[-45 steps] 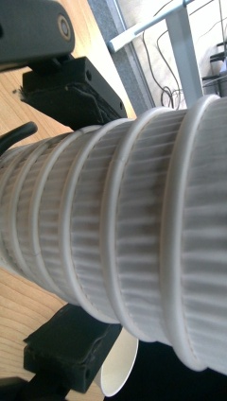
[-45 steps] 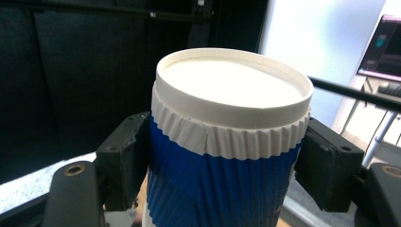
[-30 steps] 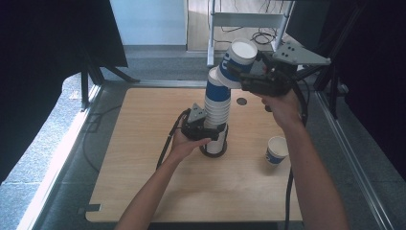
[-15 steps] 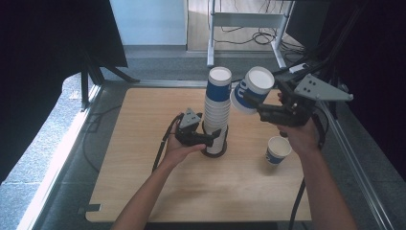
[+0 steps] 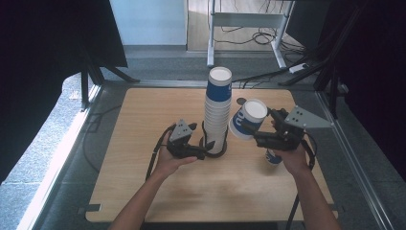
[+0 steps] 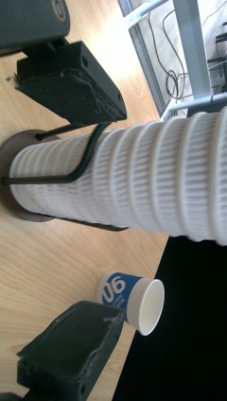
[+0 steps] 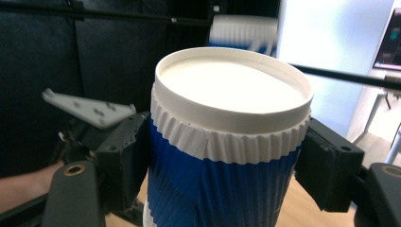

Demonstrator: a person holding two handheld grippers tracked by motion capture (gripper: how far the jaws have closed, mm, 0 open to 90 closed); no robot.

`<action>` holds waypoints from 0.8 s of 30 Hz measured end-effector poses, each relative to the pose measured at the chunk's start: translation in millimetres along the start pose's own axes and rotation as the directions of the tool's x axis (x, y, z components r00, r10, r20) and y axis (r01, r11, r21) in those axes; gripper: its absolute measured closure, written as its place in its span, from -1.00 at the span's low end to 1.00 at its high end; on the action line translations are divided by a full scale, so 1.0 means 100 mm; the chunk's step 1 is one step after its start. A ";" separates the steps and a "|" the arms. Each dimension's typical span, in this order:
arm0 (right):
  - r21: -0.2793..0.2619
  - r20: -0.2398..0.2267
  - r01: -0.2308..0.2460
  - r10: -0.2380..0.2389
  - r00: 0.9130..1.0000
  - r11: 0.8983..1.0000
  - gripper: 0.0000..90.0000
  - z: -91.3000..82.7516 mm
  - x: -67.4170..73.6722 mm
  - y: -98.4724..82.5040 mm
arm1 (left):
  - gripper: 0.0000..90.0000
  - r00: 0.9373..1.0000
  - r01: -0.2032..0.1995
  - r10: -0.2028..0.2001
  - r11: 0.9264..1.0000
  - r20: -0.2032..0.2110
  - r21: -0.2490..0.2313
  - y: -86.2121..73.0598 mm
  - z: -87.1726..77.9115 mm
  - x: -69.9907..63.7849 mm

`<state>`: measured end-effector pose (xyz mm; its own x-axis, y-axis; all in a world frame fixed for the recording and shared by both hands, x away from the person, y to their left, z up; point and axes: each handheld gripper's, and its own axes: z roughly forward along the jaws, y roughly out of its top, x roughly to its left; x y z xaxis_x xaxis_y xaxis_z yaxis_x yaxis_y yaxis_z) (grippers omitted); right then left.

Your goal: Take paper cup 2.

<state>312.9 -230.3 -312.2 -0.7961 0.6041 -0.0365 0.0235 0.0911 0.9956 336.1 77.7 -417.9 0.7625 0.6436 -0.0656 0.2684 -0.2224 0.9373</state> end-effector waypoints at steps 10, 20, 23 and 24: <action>0.047 -0.022 -0.026 0.027 0.999 0.999 -0.41 0.15 0.09 -0.47 | -0.80 1.000 0.023 -0.023 1.000 0.010 -0.011 -0.26 -0.22 -0.04; 0.106 -0.053 -0.029 0.035 0.998 0.994 -0.42 0.38 0.31 -0.86 | -0.80 0.998 0.054 -0.054 0.998 0.025 0.021 -0.59 -0.42 -0.03; 0.110 -0.061 -0.036 0.043 0.997 0.993 -0.42 0.44 0.35 -0.93 | -0.80 0.997 0.068 -0.068 0.997 0.028 0.027 -0.66 -0.46 -0.02; 0.114 -0.063 -0.038 0.045 0.997 0.993 -0.42 0.46 0.37 -0.95 | -0.80 0.997 0.073 -0.074 0.997 0.027 0.023 -0.69 -0.47 -0.02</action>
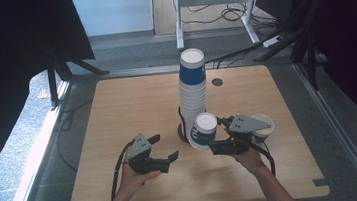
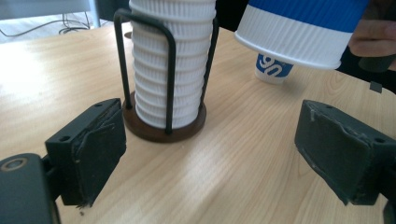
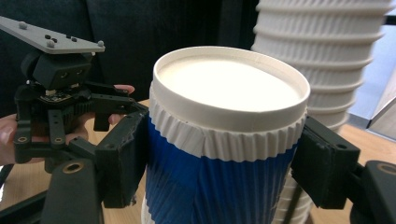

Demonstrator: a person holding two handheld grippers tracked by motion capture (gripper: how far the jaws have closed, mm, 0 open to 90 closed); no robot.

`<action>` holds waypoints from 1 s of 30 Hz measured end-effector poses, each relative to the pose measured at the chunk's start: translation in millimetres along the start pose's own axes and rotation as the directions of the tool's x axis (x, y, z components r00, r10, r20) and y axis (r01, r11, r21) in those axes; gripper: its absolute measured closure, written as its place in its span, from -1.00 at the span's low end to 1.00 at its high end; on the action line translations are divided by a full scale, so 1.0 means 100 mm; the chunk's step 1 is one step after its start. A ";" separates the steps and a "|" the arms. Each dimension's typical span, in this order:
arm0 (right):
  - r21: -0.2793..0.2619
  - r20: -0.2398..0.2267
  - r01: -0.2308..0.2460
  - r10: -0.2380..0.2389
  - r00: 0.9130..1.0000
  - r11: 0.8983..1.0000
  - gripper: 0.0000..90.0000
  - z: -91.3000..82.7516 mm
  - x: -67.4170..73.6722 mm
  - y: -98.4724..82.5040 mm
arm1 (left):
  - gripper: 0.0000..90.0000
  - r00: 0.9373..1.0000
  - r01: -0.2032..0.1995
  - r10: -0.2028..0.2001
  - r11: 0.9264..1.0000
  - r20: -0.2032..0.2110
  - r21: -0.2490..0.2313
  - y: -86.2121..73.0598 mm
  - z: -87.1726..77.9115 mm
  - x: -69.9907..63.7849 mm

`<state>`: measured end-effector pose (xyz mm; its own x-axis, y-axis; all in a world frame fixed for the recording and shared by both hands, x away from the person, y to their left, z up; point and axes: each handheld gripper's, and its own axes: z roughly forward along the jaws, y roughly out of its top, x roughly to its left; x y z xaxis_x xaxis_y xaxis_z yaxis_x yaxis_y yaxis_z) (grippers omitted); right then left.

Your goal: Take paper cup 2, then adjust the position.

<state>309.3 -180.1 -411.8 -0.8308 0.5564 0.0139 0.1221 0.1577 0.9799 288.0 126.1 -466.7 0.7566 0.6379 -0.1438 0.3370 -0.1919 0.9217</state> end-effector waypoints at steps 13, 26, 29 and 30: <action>0.017 -0.042 -0.003 0.004 0.999 1.000 -0.42 0.24 0.17 -0.07 | -0.88 0.999 -0.018 0.018 1.000 0.030 0.012 -0.05 -0.03 -0.12; 0.035 -0.078 0.001 0.001 0.997 0.999 -0.42 0.37 0.30 -0.13 | -0.98 0.996 -0.066 0.064 0.997 0.066 0.042 0.05 0.28 -0.31; 0.038 -0.085 0.001 0.002 0.996 0.999 -0.42 0.39 0.32 -0.15 | -0.97 0.996 -0.063 0.061 0.997 0.063 0.033 0.06 0.32 -0.32; 0.041 -0.088 -0.001 0.005 0.996 0.999 -0.42 0.39 0.33 -0.16 | -0.97 0.996 -0.061 0.059 0.998 0.064 0.031 0.06 0.33 -0.32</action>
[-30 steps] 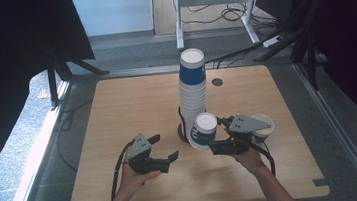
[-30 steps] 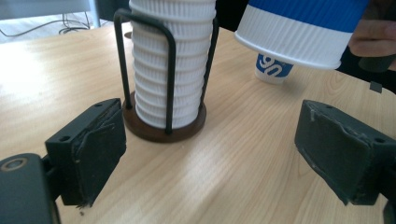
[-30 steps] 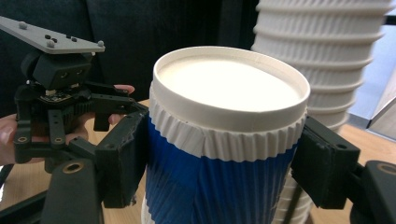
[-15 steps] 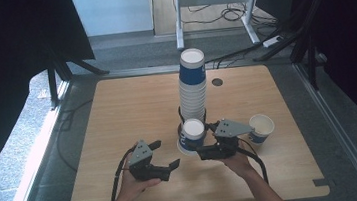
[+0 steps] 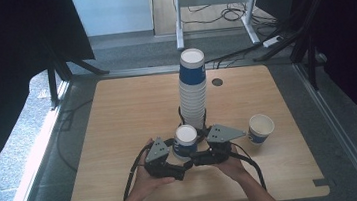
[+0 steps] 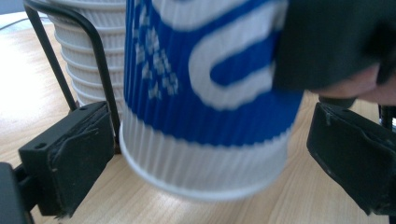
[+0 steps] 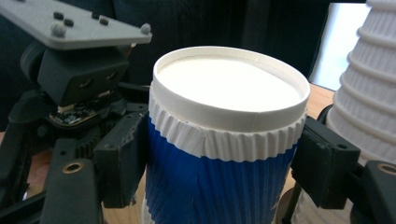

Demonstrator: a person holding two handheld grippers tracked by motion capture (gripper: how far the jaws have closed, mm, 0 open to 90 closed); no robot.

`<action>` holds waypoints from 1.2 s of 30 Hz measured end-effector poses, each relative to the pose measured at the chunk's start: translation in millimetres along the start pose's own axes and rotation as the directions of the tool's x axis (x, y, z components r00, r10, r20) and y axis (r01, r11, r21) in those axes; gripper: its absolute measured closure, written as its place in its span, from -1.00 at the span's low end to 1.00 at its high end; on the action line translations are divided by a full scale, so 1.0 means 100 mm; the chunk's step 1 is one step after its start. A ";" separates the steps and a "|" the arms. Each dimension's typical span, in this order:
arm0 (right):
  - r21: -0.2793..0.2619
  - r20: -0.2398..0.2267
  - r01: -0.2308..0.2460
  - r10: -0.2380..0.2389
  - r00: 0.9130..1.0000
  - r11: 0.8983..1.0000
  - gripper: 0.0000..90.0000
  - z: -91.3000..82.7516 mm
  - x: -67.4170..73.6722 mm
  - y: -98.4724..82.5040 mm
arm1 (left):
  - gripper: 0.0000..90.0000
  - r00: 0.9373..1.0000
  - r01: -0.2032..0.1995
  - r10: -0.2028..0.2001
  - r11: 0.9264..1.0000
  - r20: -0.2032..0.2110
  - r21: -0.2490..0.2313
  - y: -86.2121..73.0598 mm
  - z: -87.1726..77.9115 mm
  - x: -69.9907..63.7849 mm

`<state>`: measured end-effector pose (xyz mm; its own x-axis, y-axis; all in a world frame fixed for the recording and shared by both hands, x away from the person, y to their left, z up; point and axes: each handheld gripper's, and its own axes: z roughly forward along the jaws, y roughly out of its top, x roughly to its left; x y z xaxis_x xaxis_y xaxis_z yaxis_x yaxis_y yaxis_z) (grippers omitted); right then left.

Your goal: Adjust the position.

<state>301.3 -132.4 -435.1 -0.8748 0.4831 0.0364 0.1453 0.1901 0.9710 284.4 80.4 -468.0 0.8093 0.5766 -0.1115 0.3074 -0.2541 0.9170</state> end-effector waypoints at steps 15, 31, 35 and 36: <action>0.016 -0.019 -0.012 0.013 1.000 1.000 -0.43 0.06 0.03 -0.07 | -0.62 0.998 -0.014 0.013 1.000 -0.057 -0.017 -0.04 0.07 -0.03; 0.040 -0.042 -0.040 0.041 0.998 0.998 -0.62 0.00 -0.01 -0.05 | -0.55 0.996 -0.054 0.057 0.998 -0.067 0.044 -0.06 0.00 0.03; 0.050 -0.037 -0.039 0.041 0.998 0.998 -0.66 -0.04 -0.04 -0.04 | -0.55 0.994 -0.068 0.074 0.994 -0.079 0.082 -0.09 -0.04 0.07; 0.053 -0.035 -0.039 0.041 0.999 0.998 -0.66 -0.05 -0.04 -0.04 | -0.55 0.993 -0.075 0.083 0.992 -0.082 0.099 -0.10 -0.06 0.09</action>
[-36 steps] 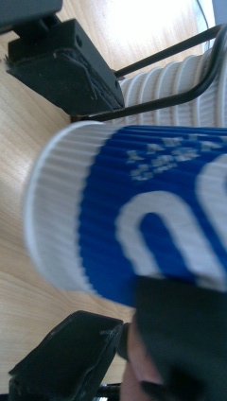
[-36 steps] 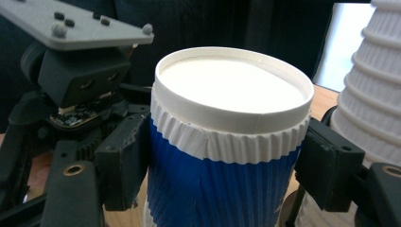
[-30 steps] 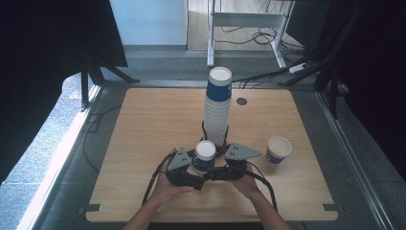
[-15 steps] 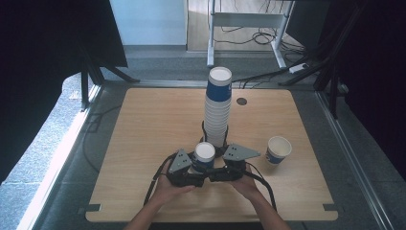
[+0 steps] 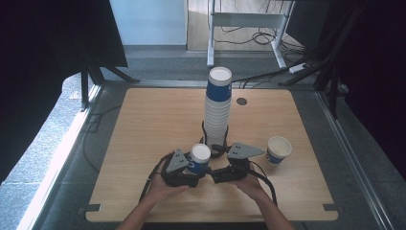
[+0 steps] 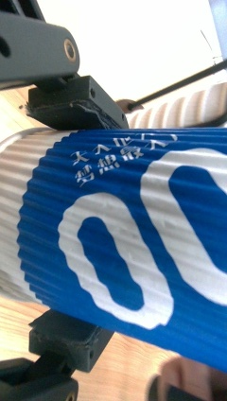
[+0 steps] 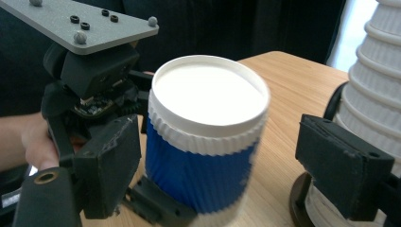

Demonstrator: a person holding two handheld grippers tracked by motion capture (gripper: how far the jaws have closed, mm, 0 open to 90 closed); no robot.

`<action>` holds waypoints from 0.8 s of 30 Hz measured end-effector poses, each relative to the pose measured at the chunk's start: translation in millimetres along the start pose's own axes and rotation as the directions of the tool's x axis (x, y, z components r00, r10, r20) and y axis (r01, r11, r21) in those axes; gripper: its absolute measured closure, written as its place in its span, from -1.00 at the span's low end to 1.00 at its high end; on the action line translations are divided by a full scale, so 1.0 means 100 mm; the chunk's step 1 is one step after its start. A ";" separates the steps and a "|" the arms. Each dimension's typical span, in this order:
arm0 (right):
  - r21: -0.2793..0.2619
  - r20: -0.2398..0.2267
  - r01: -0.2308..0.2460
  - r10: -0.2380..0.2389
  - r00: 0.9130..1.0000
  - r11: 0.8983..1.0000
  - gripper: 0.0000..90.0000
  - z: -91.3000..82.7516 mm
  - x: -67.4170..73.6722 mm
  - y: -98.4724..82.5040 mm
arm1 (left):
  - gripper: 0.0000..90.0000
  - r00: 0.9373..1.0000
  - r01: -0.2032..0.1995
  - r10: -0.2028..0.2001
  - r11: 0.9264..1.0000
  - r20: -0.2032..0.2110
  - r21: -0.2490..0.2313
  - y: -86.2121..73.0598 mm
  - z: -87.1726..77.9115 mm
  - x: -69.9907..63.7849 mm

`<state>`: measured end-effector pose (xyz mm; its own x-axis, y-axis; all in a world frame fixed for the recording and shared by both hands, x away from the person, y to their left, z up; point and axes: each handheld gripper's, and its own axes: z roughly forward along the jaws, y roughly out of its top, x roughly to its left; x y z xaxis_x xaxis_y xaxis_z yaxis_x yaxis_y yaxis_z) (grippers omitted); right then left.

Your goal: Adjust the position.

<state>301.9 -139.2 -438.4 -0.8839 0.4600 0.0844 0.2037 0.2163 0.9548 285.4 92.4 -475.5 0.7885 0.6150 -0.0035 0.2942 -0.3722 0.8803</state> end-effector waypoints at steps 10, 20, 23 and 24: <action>0.029 -0.025 -0.011 0.012 1.000 1.000 -0.66 0.01 0.01 -0.04 | -0.56 0.997 -0.079 0.080 0.992 -0.010 0.095 0.03 -0.04 0.02; 0.032 -0.043 -0.012 0.013 0.999 0.999 -0.66 0.06 0.03 -0.04 | -0.56 0.994 -0.113 0.114 0.986 -0.002 0.120 0.08 0.00 -0.03; 0.041 -0.053 -0.010 0.012 0.999 0.999 -0.66 0.07 0.04 -0.04 | -0.56 0.991 -0.135 0.136 0.981 0.002 0.138 0.10 0.04 -0.06; 0.042 -0.054 -0.011 0.013 0.998 0.999 -0.65 0.08 0.03 -0.05 | -0.56 0.990 -0.142 0.143 0.980 0.003 0.143 0.10 0.05 -0.07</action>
<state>301.2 -132.0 -444.6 -0.9025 0.4158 0.1122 0.2309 0.2473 0.9410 285.5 80.9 -468.6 0.8241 0.5533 0.1209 0.2535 -0.5511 0.7950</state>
